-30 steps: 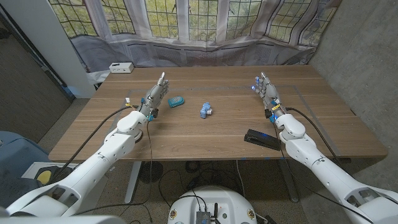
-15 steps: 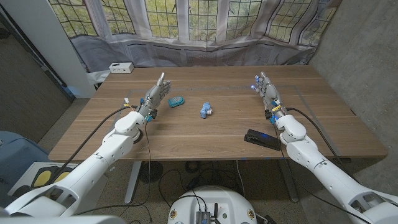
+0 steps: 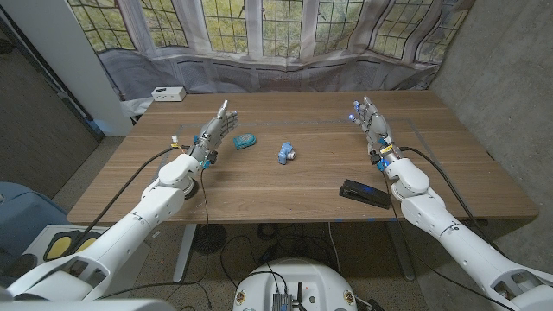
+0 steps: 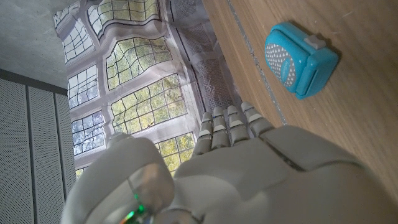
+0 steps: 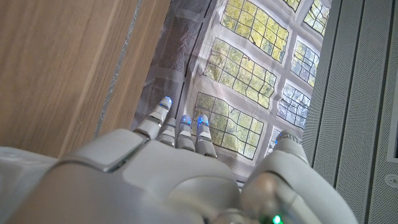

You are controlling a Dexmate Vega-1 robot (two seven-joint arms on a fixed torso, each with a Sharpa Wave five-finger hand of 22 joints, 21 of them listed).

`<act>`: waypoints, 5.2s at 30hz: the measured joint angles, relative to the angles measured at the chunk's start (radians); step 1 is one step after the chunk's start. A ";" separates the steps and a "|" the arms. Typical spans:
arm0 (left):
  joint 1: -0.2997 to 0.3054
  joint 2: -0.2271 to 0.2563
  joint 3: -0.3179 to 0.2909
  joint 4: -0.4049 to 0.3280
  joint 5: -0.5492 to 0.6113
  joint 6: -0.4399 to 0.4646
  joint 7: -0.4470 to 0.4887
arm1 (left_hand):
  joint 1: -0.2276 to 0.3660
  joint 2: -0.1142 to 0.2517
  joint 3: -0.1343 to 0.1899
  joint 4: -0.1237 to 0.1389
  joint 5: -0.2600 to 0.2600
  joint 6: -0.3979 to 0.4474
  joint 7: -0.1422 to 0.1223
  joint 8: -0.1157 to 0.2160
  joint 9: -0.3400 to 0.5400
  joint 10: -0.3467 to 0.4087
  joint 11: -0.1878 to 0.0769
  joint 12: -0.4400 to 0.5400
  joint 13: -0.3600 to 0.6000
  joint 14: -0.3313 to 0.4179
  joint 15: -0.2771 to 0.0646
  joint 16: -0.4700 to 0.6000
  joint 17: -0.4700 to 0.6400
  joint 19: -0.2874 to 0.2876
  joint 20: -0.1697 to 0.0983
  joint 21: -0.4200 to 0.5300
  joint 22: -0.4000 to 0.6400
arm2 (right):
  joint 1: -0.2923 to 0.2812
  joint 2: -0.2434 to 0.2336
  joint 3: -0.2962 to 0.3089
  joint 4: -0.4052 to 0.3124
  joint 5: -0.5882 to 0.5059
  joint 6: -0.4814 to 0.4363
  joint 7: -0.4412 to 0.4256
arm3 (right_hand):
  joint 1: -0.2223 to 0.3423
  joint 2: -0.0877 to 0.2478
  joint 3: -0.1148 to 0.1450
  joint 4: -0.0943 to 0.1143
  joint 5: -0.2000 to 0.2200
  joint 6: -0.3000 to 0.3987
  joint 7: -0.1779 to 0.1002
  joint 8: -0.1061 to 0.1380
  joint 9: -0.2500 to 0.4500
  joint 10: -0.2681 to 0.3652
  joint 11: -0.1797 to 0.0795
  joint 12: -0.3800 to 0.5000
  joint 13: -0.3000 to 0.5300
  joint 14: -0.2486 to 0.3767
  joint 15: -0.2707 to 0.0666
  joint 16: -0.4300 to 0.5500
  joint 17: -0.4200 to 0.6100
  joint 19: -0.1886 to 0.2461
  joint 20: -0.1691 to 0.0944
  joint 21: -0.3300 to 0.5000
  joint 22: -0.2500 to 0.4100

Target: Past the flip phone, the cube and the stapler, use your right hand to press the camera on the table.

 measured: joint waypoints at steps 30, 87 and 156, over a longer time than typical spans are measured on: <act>0.043 0.047 -0.018 -0.104 0.050 0.006 0.066 | 0.021 0.010 0.005 -0.011 0.000 0.028 -0.008 0.000 0.000 0.029 0.000 0.000 0.000 0.038 -0.005 0.000 0.000 0.035 0.000 0.000 0.000 | -0.083 0.004 -0.007 -0.122 -0.067 0.062 -0.054 | 0.000 0.000 0.000 0.000 0.000 0.018 -0.007 0.000 0.000 0.029 -0.007 0.000 0.000 0.013 -0.001 0.000 -0.003 0.005 0.005 -0.008 0.000; 0.023 0.081 -0.013 -0.095 0.072 -0.028 -0.005 | 0.035 0.017 0.018 -0.023 0.000 0.034 -0.013 -0.018 0.000 0.048 0.002 -0.005 0.000 0.068 0.000 -0.015 0.005 0.060 0.016 -0.005 0.000 | -0.182 0.006 -0.027 -0.258 -0.338 0.115 -0.207 | 0.011 0.011 0.003 -0.011 0.000 0.046 -0.011 0.000 0.000 0.077 -0.016 0.000 0.000 0.088 -0.020 0.008 -0.007 0.082 -0.011 -0.001 0.000; 0.028 0.068 -0.030 -0.049 0.016 -0.104 -0.085 | 0.046 0.028 0.026 -0.023 -0.008 0.046 -0.025 -0.021 0.005 0.061 -0.011 -0.013 -0.001 0.068 0.000 -0.028 0.005 0.056 0.029 -0.026 0.000 | -0.162 -0.115 -0.149 -0.456 -1.167 -0.256 -0.587 | 0.067 0.041 0.027 -0.034 0.000 0.057 -0.104 -0.012 0.005 0.103 -0.061 -0.028 0.005 0.084 -0.004 -0.012 -0.012 0.053 0.018 -0.032 0.000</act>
